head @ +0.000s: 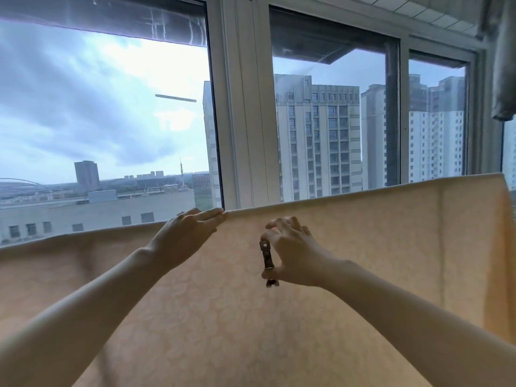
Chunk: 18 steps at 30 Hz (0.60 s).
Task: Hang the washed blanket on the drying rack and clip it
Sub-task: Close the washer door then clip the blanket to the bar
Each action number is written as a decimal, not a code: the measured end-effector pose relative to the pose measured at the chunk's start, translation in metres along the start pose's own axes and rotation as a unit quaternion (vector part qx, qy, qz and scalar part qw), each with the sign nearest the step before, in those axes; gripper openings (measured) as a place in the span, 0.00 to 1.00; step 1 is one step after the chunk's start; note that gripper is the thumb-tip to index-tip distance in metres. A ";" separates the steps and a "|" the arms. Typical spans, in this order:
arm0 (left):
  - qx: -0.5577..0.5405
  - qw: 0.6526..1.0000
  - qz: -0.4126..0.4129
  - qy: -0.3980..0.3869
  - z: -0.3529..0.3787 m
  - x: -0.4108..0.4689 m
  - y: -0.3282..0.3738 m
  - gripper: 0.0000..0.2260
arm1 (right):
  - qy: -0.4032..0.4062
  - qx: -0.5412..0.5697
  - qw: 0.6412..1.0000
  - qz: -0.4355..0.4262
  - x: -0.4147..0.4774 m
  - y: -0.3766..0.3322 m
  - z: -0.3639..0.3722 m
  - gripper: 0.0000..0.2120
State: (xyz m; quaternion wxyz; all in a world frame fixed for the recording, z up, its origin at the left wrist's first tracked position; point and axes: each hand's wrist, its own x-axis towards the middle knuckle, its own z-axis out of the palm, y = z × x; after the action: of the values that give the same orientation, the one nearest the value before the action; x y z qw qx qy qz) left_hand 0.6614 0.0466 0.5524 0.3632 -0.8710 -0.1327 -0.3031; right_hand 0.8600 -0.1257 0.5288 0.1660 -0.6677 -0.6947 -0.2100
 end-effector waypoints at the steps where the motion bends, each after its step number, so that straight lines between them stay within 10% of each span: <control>1: -0.004 1.000 -0.002 0.002 0.000 0.003 0.003 0.22 | -0.005 0.000 1.000 0.001 0.001 0.003 0.002 0.34; 18: -0.072 0.997 0.009 0.039 0.055 0.084 0.037 0.32 | 0.028 -0.014 0.998 0.058 0.028 0.063 0.018 0.38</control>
State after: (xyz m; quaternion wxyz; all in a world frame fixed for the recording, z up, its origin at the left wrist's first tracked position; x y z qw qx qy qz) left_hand 0.7671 0.0607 0.5539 0.3071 -0.8834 -0.0887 -0.3426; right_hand 0.9227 -0.0906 0.5319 0.1881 -0.7030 -0.6467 -0.2284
